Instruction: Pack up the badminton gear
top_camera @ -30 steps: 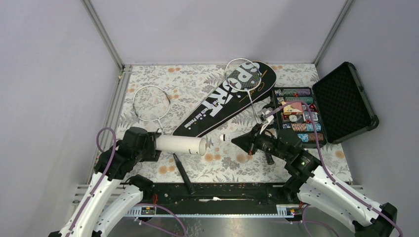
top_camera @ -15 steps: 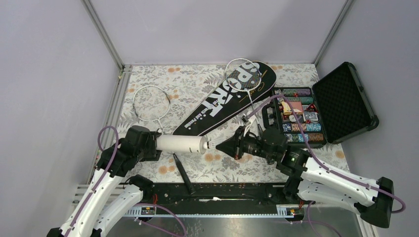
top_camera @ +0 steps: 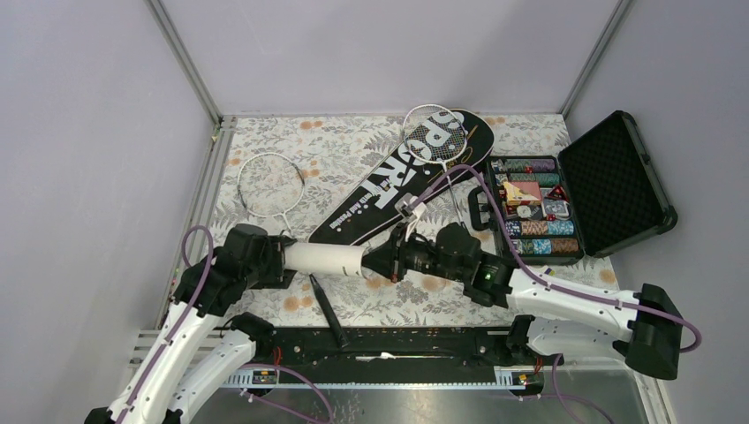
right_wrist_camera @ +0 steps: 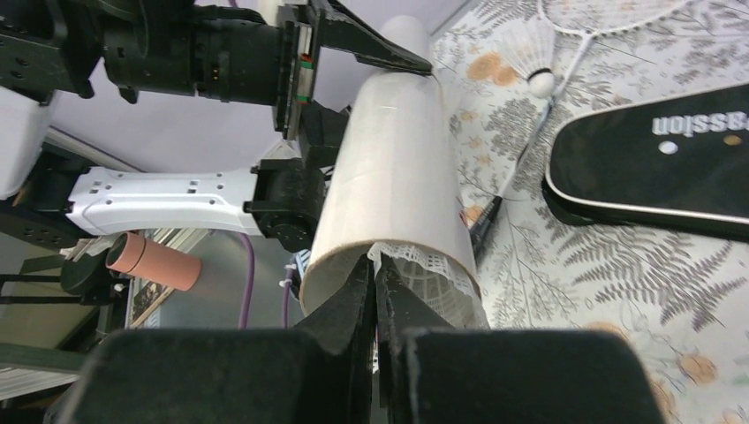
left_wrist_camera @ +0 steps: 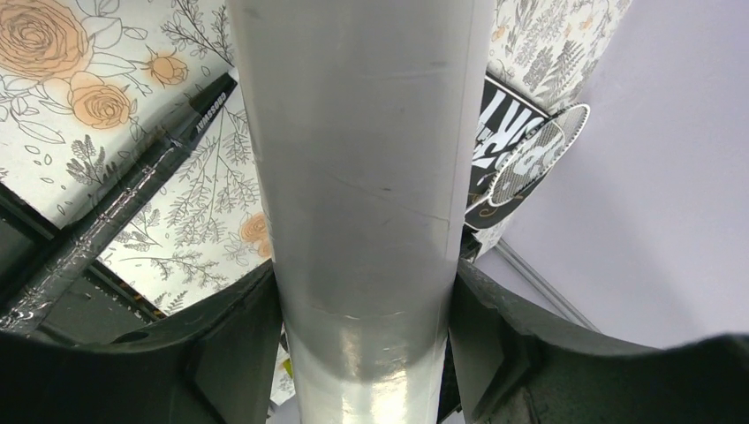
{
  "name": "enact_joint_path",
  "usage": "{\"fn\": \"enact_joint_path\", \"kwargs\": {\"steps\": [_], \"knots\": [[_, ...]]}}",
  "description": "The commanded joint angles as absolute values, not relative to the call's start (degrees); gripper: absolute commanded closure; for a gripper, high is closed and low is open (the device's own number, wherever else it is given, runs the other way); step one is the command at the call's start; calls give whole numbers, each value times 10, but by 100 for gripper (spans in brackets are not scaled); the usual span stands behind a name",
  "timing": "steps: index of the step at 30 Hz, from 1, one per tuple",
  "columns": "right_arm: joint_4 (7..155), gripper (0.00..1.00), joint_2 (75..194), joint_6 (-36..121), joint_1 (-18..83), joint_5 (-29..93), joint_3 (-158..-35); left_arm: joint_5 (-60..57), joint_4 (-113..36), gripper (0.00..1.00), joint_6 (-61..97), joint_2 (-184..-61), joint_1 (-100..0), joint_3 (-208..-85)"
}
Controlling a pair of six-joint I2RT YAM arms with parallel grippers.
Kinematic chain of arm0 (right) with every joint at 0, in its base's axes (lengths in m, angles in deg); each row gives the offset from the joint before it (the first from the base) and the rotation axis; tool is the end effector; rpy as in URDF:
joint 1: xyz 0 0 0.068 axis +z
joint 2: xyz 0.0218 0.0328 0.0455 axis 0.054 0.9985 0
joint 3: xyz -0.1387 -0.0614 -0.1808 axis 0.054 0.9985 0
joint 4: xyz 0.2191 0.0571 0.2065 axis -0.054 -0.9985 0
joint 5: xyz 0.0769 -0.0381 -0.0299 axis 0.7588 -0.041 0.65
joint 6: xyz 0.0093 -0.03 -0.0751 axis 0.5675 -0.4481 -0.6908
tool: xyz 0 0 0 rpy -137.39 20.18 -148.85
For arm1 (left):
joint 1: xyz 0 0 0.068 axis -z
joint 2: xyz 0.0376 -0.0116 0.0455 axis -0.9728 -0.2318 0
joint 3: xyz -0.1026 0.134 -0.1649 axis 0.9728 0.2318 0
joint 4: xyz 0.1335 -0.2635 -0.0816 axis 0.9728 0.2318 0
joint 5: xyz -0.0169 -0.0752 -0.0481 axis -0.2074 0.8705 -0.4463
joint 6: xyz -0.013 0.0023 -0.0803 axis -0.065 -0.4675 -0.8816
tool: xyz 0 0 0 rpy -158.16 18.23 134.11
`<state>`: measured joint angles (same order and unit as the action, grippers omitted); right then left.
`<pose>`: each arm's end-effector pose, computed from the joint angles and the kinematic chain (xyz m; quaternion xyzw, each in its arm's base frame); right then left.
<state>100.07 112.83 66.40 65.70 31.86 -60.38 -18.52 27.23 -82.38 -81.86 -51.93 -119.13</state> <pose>0.1508 0.3104 0.2584 -0.2382 0.6776 0.5366 0.4428 0.1848 -0.0732 0.2363 -0.6701 0.6694 -0.2640 0.1822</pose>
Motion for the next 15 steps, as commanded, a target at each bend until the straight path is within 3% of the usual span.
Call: {"fn": "enact_joint_path", "kwargs": {"steps": [1, 10, 15], "knots": [[1087, 100, 1160, 648, 673, 332, -637, -148, 236, 74, -816, -800, -520, -1199], [1105, 98, 1156, 656, 687, 286, -619, -133, 236, 75, -815, -783, -520, -1215], [1181, 97, 1184, 651, 687, 322, -603, -139, 235, 75, -816, -778, -520, -1211]]}}
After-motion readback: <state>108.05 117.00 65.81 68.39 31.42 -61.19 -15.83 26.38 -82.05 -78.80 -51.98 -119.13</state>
